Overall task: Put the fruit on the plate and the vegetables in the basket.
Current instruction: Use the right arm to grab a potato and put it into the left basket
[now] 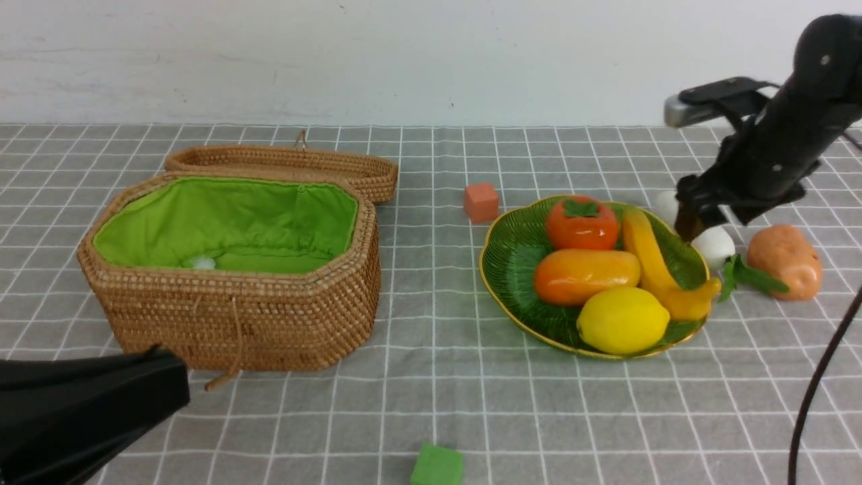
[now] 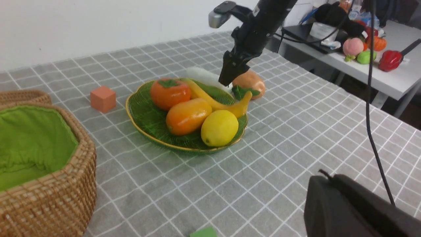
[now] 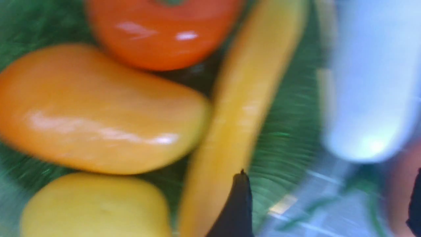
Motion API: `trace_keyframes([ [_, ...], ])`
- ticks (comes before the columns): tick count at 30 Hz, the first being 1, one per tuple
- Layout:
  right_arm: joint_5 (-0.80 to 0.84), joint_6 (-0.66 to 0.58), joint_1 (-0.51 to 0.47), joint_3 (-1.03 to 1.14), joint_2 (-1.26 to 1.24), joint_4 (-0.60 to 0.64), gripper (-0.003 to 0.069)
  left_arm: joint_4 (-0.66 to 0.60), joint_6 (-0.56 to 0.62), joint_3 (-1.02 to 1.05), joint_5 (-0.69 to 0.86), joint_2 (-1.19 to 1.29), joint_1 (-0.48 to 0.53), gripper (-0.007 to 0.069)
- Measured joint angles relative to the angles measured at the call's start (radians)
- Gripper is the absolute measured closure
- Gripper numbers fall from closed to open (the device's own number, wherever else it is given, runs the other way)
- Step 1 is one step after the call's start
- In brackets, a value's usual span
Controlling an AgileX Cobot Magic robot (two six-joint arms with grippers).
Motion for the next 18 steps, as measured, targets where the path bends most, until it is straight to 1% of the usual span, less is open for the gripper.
trace_keyframes([
  [2, 0.0, 0.073, -0.044, -0.005, -0.008, -0.026, 0.0045, 0.0, 0.0, 0.0, -0.012, 0.0, 0.0, 0.0638],
  [4, 0.0, 0.152, -0.096, -0.005, 0.0, -0.028, 0.0076, 0.0, 0.0, 0.0, -0.017, 0.0, 0.0, 0.0638],
  [6, -0.006, 0.21, -0.143, -0.005, 0.022, -0.011, 0.0088, 0.0, 0.0, 0.0, -0.016, 0.0, 0.0, 0.0638],
  [7, -0.026, 0.236, -0.18, -0.005, 0.051, 0.024, 0.009, 0.001, 0.0, 0.0, -0.016, 0.0, 0.0, 0.0638],
  [10, -0.077, 0.248, -0.211, -0.005, 0.091, 0.083, 0.0072, 0.001, 0.0, 0.0, -0.016, 0.0, 0.0, 0.0638],
  [13, -0.127, 0.252, -0.218, -0.005, 0.116, 0.129, 0.0038, 0.002, 0.0, 0.0, -0.016, 0.0, 0.0, 0.0638],
  [18, -0.19, 0.252, -0.219, -0.005, 0.149, 0.123, 0.0013, 0.003, 0.0, 0.0, -0.016, 0.0, 0.0, 0.0638],
])
